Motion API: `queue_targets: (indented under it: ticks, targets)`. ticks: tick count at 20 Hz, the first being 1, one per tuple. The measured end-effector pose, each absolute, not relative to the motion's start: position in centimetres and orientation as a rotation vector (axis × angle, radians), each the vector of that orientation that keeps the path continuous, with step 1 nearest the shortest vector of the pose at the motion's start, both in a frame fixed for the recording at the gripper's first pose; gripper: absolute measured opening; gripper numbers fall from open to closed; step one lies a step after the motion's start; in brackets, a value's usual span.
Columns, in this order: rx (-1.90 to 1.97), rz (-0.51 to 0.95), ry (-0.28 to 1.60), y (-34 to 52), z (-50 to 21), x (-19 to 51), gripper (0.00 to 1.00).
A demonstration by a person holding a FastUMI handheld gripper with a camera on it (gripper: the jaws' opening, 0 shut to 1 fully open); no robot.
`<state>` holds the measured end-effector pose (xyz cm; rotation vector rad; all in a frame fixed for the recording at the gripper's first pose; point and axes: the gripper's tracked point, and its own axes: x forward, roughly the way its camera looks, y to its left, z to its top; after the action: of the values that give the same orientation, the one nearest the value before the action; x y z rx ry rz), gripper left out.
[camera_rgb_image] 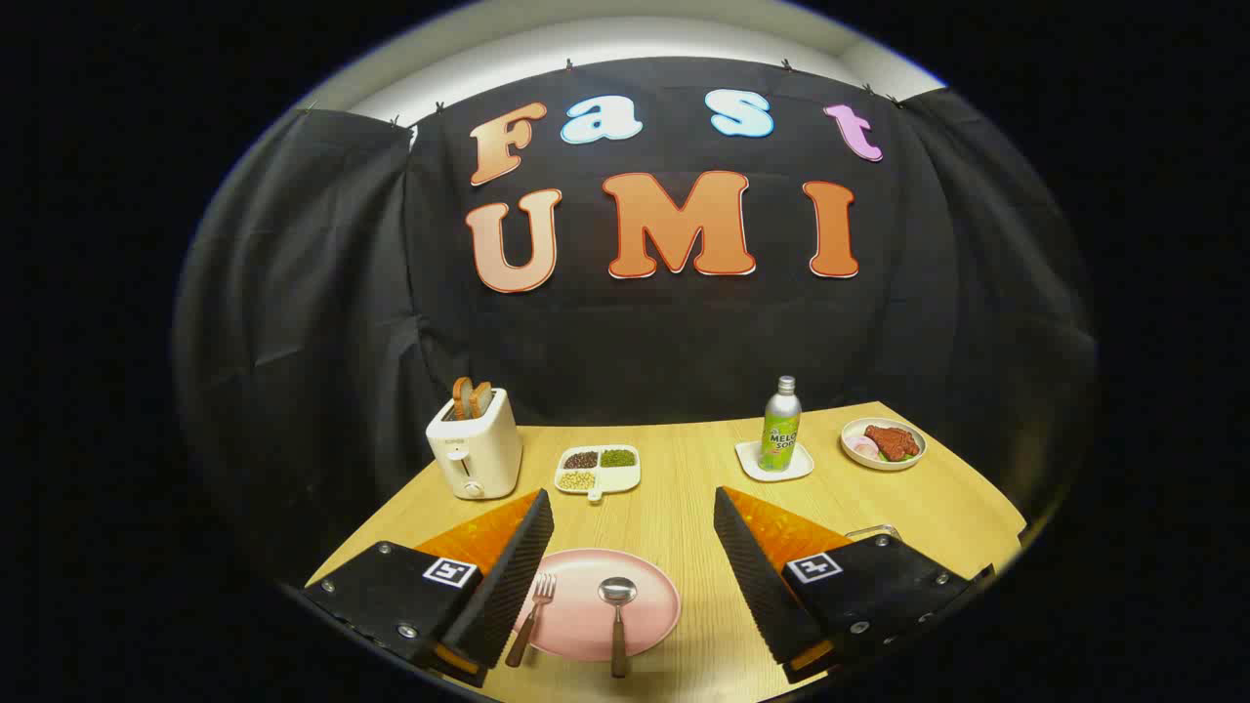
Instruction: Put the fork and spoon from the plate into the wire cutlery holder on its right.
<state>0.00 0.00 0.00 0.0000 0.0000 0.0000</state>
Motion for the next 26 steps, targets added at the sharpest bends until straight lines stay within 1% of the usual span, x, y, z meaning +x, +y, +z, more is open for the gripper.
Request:
queue_targets:
  ticks: [4, 5, 7, 10, 16, 21, 26]
  targets:
    - [-0.016, -0.02, -0.028, -0.4, 1.2, 0.3, 0.99]
    - [-0.009, -0.044, -0.03, -1.0, 1.4, 0.4, 0.99]
    - [0.051, -0.052, -0.042, -1.5, 1.7, 0.6, 0.99]
    - [0.105, -0.04, -0.013, -1.2, 1.2, 1.3, 0.99]
    - [0.058, -0.077, 0.005, -2.1, 0.1, 2.3, 0.99]
    - [-0.015, -0.081, 0.038, -1.6, -2.2, 3.4, 0.99]
    - [-0.096, -0.058, 0.149, -0.7, -8.0, 5.0, 0.99]
